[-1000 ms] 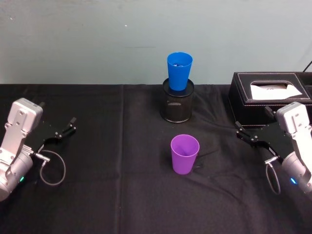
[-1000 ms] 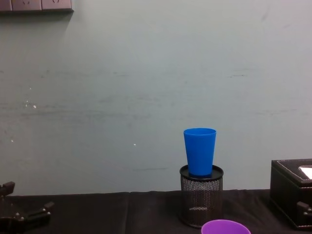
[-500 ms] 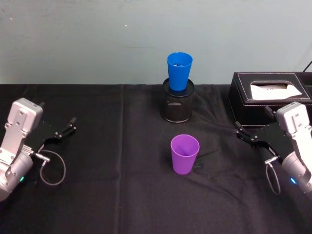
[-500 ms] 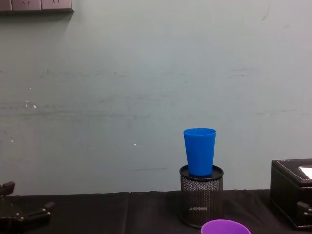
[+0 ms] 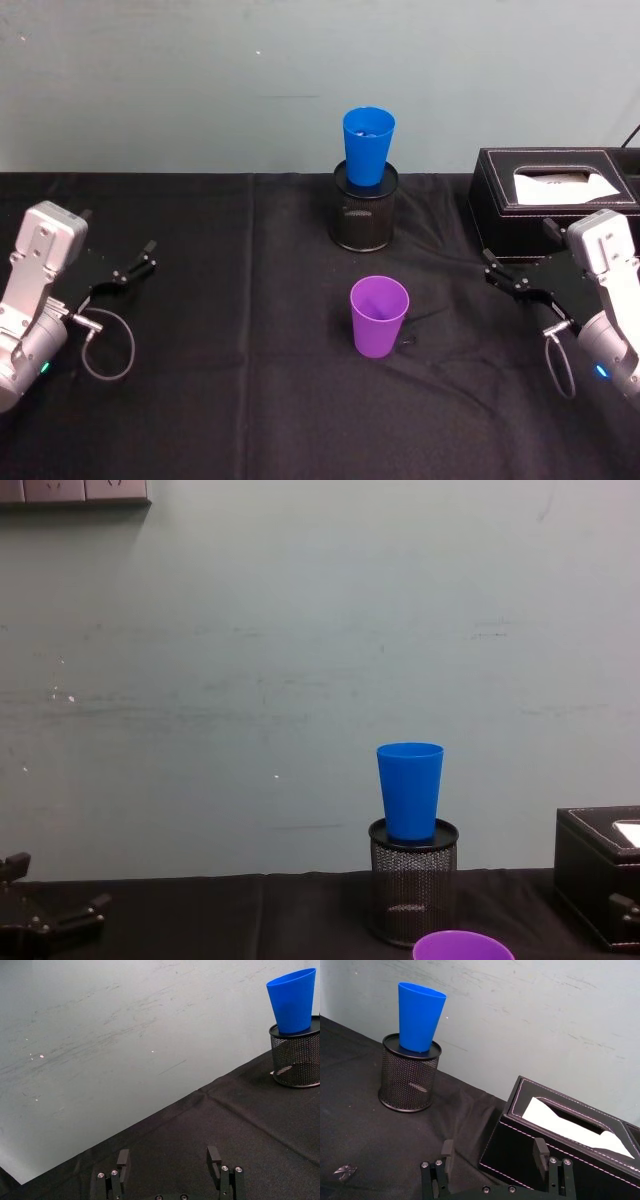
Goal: Pick up one cup with a gripper and tap it against the other cup.
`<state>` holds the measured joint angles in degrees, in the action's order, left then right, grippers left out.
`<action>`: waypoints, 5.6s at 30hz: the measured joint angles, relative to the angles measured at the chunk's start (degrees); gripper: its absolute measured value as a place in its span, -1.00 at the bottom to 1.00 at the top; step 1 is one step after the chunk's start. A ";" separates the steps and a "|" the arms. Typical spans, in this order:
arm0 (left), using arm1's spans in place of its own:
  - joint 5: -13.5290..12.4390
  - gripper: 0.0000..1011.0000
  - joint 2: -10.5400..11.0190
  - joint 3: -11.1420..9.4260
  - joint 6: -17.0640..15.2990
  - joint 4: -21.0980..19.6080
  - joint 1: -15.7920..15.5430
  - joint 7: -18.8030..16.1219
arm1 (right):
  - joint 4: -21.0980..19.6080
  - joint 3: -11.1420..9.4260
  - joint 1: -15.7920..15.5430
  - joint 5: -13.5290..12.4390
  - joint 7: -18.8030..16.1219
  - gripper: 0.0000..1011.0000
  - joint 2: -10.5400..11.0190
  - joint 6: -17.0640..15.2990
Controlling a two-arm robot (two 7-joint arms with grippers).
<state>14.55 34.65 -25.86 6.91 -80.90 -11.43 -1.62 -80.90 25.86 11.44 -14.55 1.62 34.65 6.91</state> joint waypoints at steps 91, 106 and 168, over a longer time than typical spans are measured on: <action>0.00 0.98 0.00 0.00 0.00 0.00 0.00 0.00 | 3.75 -0.55 -2.09 -3.63 -24.15 0.98 -13.36 4.19; 0.00 0.98 0.00 0.00 0.00 0.00 0.00 0.00 | 3.81 -0.77 -2.09 -3.26 -24.20 0.89 -13.65 4.13; 0.00 0.98 0.00 0.00 0.00 0.00 0.00 0.00 | -16.62 -6.53 -0.16 -8.14 -22.47 0.44 -9.80 -17.03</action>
<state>14.55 34.65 -25.86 6.90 -80.90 -11.43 -1.62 -97.52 19.33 11.28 -22.68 -20.85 24.85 -10.12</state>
